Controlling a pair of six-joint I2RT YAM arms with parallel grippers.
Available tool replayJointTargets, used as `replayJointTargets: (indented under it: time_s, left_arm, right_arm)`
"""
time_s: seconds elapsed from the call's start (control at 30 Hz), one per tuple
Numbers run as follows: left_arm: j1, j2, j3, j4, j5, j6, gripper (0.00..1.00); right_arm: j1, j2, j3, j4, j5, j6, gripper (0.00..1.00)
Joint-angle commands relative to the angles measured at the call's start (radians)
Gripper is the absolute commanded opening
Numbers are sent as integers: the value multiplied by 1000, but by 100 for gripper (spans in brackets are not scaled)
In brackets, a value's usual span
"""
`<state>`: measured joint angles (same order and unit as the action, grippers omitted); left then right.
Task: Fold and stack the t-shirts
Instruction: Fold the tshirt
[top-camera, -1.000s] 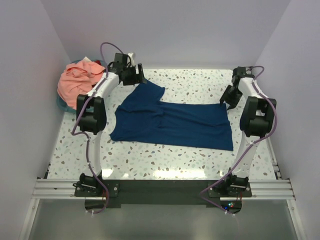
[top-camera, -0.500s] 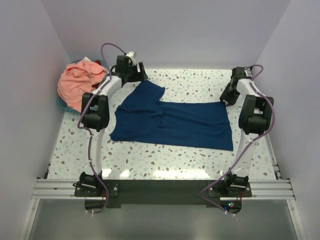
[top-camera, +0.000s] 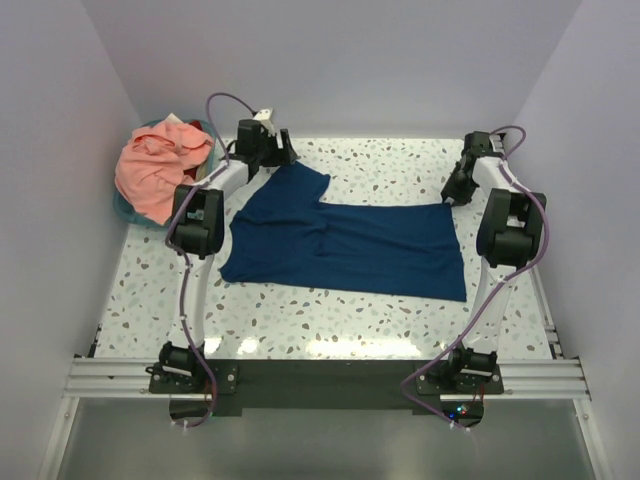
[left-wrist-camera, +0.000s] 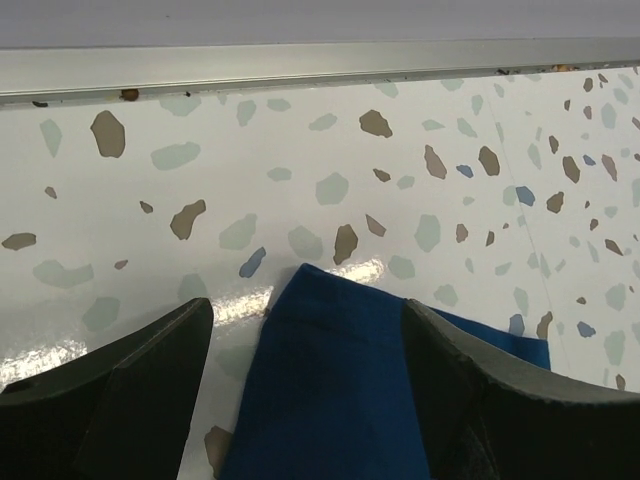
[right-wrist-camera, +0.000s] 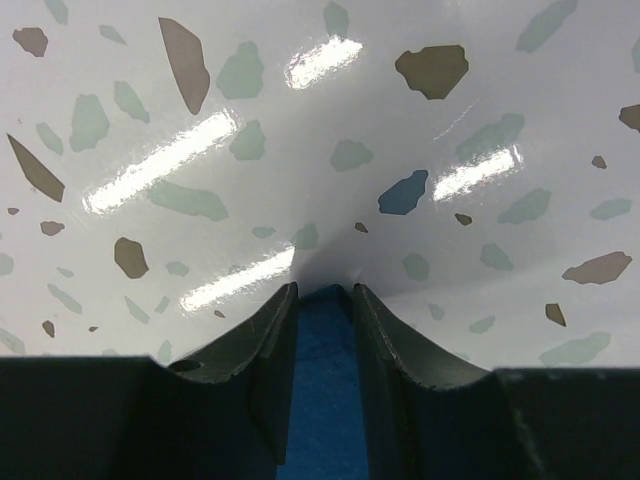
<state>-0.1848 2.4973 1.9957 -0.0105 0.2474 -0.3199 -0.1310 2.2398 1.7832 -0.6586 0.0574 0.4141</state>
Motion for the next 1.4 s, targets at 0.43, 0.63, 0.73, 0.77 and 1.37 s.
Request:
replayJointTargets:
  time_s: [0.43,0.63,0.73,0.77,1.37]
  left_arm:
    - [-5,78,69,149,-25,110,69]
    - [-15,83,64,156,15,102,60]
    - [-16,87,63,167,44,90,56]
    - [-19,89,63,168,52,87,55]
    - [-22,97,52,173,64,30,0]
  right_arm:
    - [-4,6,-15,-13,-10,-40,28]
    - [-2,4,-18,-13,-16,-31,28]
    - [-2,4,-18,-15,-18,-31,27]
    - [-2,4,-18,-15,-16,-34,27]
    - [-2,3,-16,-24,-18,-23,1]
